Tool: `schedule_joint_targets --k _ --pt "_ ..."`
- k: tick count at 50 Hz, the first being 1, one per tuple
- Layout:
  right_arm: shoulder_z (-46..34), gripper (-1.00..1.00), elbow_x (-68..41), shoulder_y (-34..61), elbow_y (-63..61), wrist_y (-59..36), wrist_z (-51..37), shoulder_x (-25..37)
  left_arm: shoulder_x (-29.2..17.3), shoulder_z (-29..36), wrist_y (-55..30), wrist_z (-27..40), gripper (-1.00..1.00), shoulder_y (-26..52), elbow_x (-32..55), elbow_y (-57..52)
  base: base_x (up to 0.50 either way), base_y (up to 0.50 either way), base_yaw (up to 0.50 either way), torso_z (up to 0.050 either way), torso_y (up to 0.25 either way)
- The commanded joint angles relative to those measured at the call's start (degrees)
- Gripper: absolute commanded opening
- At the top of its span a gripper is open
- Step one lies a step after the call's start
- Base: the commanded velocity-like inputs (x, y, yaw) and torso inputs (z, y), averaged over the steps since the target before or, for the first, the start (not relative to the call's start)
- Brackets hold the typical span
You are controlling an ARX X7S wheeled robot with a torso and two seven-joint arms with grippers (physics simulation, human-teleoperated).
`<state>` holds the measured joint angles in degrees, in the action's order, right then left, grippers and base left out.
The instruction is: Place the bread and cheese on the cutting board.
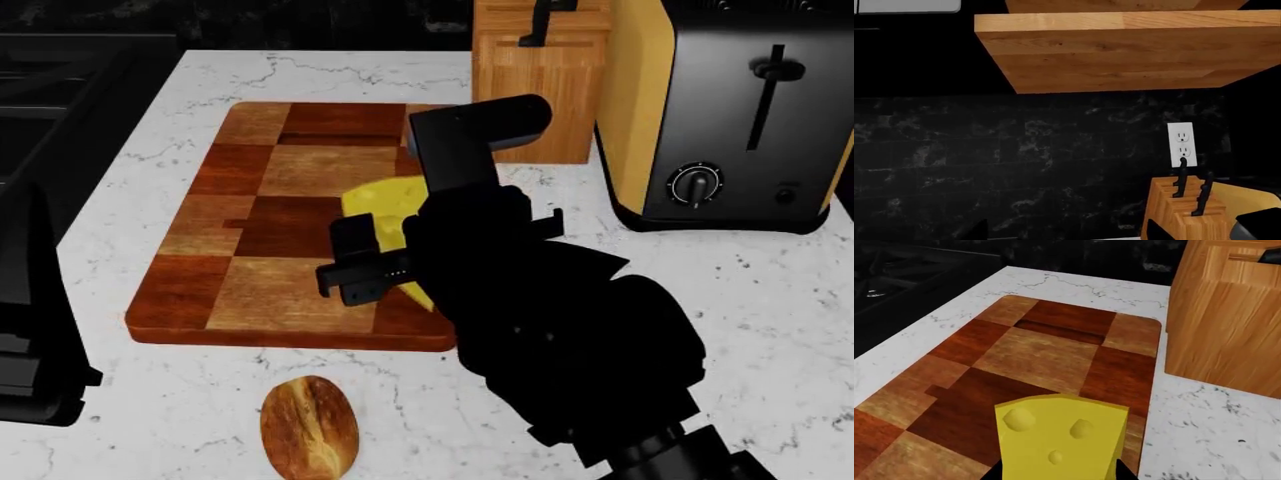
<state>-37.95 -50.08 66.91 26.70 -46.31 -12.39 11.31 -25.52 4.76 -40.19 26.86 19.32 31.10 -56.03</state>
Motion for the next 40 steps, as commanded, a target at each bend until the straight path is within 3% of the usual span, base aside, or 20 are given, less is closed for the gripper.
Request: schedule_joint_targets --k 1,7,8,40 --pt "0.9 -1.0 2.5 -0.6 1.2 -0.2 2.1 -1.2 0.4 -1.1 0.4 0.0 1.0 0.8 -0.4 0.7 0.0 0.0 0.0 0.0 0.0" --pt "0.6 -1.0 2.5 -0.5 1.6 -0.2 2.3 -1.4 0.0 -0.9 0.9 0.4 1.0 0.8 0.0 0.9 0.0 0.0 0.0 0.0 0.0" --pt "0.5 1.0 2.5 -0.4 1.1 -0.4 2.2 -1.3 0.0 -0.8 1.2 0.4 1.0 0.7 -0.1 1.0 0.0 0.0 0.0 0.0 0.0" --pt "2.5 1.0 -0.5 2.2 -8.4 -4.2 -2.7 1.0 -1.8 -0.4 2.2 2.2 1.0 1.0 1.9 0.6 0.0 0.0 0.0 0.0 0.0"
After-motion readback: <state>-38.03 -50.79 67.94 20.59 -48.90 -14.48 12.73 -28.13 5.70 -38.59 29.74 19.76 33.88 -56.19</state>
